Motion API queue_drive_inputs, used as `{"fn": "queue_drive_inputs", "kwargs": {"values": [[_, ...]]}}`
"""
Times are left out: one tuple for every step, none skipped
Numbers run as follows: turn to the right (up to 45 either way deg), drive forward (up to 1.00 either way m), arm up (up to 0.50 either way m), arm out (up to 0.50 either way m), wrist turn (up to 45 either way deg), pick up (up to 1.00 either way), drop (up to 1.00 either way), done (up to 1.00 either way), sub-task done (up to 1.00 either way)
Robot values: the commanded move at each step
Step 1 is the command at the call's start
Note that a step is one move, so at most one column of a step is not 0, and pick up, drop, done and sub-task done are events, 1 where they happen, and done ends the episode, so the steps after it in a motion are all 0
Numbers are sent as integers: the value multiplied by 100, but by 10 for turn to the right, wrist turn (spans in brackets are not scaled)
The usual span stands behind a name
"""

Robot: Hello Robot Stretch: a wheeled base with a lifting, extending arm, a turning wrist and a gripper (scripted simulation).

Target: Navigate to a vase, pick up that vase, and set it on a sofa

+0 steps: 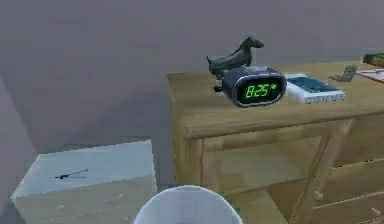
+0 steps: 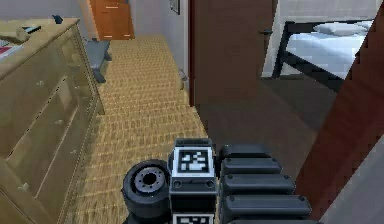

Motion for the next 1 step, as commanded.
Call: {"fn": "queue_drive_inputs", "kwargs": {"values": [[450, 0, 0, 0, 0, 0, 0, 0, 0]]}}
